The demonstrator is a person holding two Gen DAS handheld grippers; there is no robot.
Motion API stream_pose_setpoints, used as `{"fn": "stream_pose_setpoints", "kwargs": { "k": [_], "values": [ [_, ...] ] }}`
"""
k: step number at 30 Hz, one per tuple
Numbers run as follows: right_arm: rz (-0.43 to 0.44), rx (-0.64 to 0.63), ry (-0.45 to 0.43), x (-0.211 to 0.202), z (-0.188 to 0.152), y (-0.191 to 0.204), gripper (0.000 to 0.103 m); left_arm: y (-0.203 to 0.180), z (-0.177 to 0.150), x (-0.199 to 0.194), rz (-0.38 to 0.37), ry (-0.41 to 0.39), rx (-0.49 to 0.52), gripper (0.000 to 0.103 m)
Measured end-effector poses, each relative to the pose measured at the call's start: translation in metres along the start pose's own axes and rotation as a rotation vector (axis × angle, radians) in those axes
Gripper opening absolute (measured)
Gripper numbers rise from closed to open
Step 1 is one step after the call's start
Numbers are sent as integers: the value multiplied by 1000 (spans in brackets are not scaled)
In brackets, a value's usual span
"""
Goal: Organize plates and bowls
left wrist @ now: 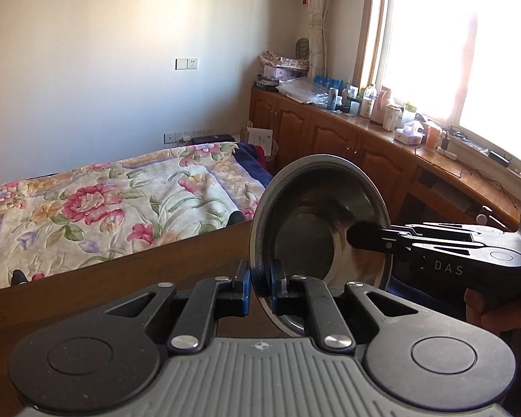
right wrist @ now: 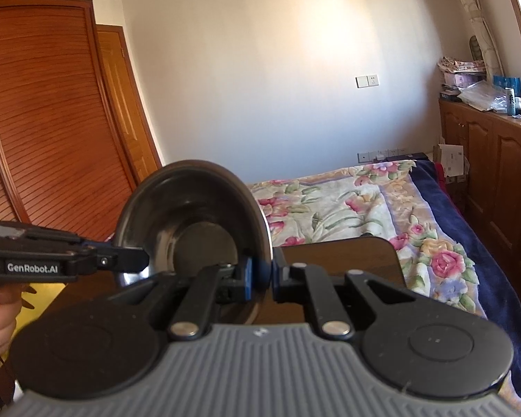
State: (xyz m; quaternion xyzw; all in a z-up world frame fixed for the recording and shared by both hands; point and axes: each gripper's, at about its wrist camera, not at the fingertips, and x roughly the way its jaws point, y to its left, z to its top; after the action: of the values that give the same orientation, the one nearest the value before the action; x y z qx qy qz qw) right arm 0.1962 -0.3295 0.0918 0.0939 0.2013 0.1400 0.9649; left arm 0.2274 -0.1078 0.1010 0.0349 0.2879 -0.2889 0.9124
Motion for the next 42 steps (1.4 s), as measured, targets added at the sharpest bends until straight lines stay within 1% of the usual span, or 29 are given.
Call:
{"fn": "stream_pose_setpoints", "kwargs": {
  "k": [7,11,17,23,30,36,42],
  "values": [
    [22,4,-25,-15,-13,11,12,-4,-21,-27,-16,-26,-4,12],
    [40,23,-49,-22,-31,15,12,2,-42,-38,-51,-33,-49,12],
    [71,68,-36,-25,-58,17,12,-1,-68,-49,-55,-42,-66,12],
    [68,69,-40,-32,-73,28,12,-6,-93,-58,-50,-48,-58,12],
    [52,28,-37,-35,-88,41,12,-4,-124,-62,-26,-52,-96,12],
    [55,33,-23,-38,-103,46,12,0,-142,-64,-17,-52,-133,12],
    [63,57,-17,-39,-109,47,12,-4,-157,-66,-6,-50,-138,13]
  ]
}}
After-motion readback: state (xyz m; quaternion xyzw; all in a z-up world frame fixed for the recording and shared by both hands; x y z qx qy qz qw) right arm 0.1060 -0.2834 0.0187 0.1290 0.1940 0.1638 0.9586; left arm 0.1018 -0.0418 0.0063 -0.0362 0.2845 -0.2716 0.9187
